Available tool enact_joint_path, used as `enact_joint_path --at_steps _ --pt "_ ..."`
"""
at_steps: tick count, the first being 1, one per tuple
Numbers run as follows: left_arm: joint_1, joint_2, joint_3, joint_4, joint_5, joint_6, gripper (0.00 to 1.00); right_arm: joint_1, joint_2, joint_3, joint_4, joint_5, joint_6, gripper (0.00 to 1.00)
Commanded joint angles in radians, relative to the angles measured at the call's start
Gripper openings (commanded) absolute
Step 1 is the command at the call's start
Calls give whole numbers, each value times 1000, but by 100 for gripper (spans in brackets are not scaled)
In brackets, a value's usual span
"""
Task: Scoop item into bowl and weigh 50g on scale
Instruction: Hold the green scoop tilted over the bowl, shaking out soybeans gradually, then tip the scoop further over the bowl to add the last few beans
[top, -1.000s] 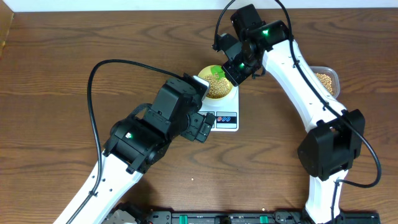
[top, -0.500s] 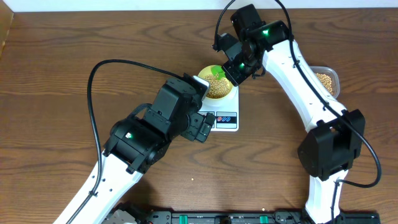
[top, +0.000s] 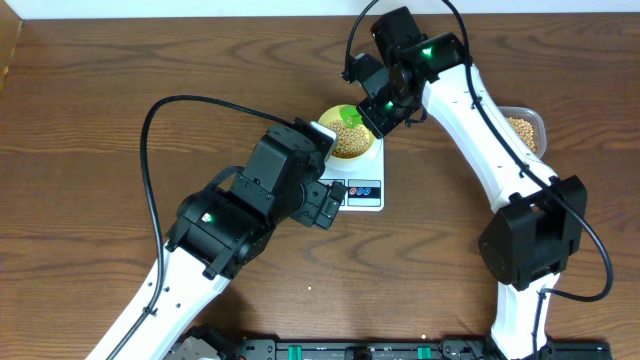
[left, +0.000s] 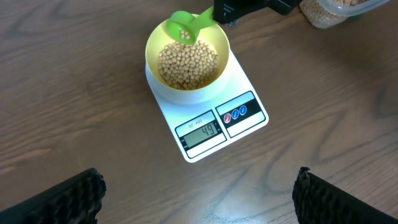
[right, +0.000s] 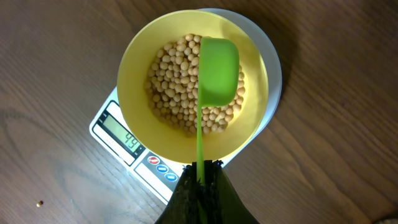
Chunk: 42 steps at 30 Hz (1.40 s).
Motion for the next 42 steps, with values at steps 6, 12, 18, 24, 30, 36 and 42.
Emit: enact_joint_path --at_steps 6,12,18,24,30,36,42 --pt "4 5 12 0 -12 -16 99 8 -40 22 -8 1 -13 1" --pt "4 5 12 0 -12 -16 99 8 -55 22 -8 1 -18 1" --pt "4 5 12 0 -12 -16 99 8 -66 22 -10 1 -21 1" --pt "4 5 12 0 -12 -16 99 10 -70 22 -16 9 -29 1" --pt "4 5 12 0 -12 -16 99 27 -70 22 -26 29 -47 1" --pt "4 5 12 0 -12 -16 99 41 -70 22 -31 65 -46 1" --pt "4 5 12 0 -12 -16 99 42 -70 22 -31 72 -46 1"
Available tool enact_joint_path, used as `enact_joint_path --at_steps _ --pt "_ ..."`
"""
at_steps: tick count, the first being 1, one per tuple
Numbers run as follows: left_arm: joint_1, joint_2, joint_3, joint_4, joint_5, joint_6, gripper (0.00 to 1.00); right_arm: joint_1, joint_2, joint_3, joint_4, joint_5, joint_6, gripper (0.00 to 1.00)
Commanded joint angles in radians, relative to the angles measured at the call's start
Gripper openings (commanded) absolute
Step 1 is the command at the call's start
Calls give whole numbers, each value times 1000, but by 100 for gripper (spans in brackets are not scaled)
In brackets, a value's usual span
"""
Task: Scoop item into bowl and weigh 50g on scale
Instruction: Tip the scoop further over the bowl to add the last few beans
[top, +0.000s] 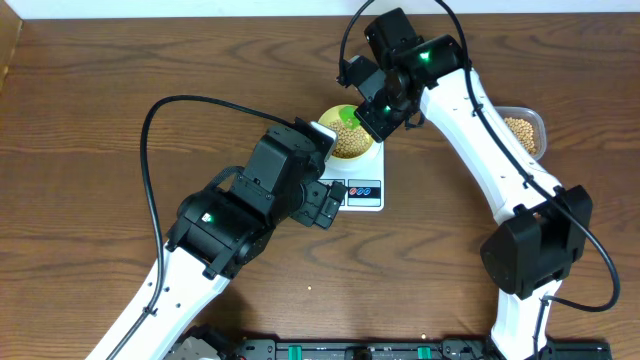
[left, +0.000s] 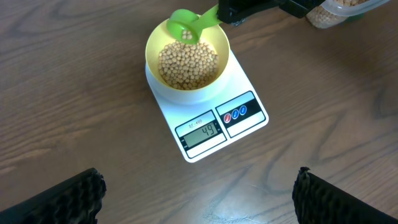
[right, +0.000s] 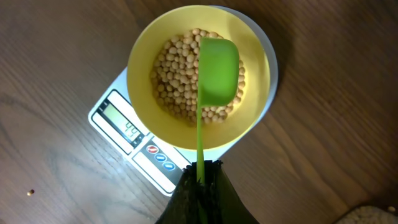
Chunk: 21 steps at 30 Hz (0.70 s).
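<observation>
A yellow bowl (left: 187, 57) full of soybeans stands on the white scale (left: 214, 124), whose display reads 49. My right gripper (right: 200, 180) is shut on the handle of a green scoop (right: 217, 68), which hovers over the bowl with a few beans showing in its cup in the left wrist view. My left gripper (left: 198, 199) is open above bare table in front of the scale, nothing between its fingers. From overhead the scoop (top: 343, 112) sits over the bowl's far rim.
A clear container of soybeans (top: 524, 130) lies at the right, behind my right arm. One stray bean (right: 31, 193) lies on the wooden table (top: 100, 120) left of the scale.
My right gripper has risen a little with the scoop, so the bowl looks smaller in its view. The display still reads 49. The left arm has not moved.
</observation>
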Motion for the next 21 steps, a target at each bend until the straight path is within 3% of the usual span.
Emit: enact_joint_path --at_steps 1,21 --pt "4 5 12 0 -12 -16 99 12 -30 22 -2 14 -11 1" --pt "4 5 12 0 -12 -16 99 42 -30 22 -7 63 -12 1"
